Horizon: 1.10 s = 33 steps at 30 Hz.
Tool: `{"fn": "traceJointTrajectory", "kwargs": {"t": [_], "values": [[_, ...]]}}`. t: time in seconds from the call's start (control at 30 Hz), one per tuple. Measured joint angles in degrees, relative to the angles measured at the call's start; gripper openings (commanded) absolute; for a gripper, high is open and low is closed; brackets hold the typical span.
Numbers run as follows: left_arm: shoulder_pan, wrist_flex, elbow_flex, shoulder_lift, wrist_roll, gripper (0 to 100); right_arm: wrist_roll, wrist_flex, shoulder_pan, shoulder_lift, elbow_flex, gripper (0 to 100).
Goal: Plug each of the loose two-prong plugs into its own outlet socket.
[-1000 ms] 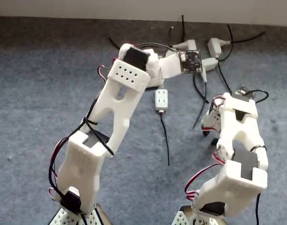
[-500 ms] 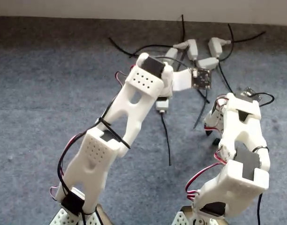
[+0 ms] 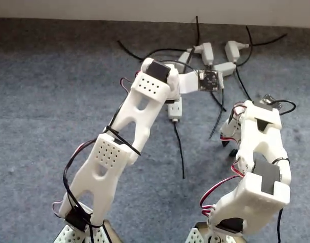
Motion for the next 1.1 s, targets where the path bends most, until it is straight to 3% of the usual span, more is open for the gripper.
{"fn": "traceJointTrajectory", "kwargs": {"t": [0.33,1.1], "values": [[0.1,4.1,0.0,0.0,0.0,1,0.0,0.0,0.0,0.0,0.0,14.6],[0.2,1.6,-1.4,4.2,-0.1,1,0.0,-0.1,0.0,0.1,0.0,14.6]]}}
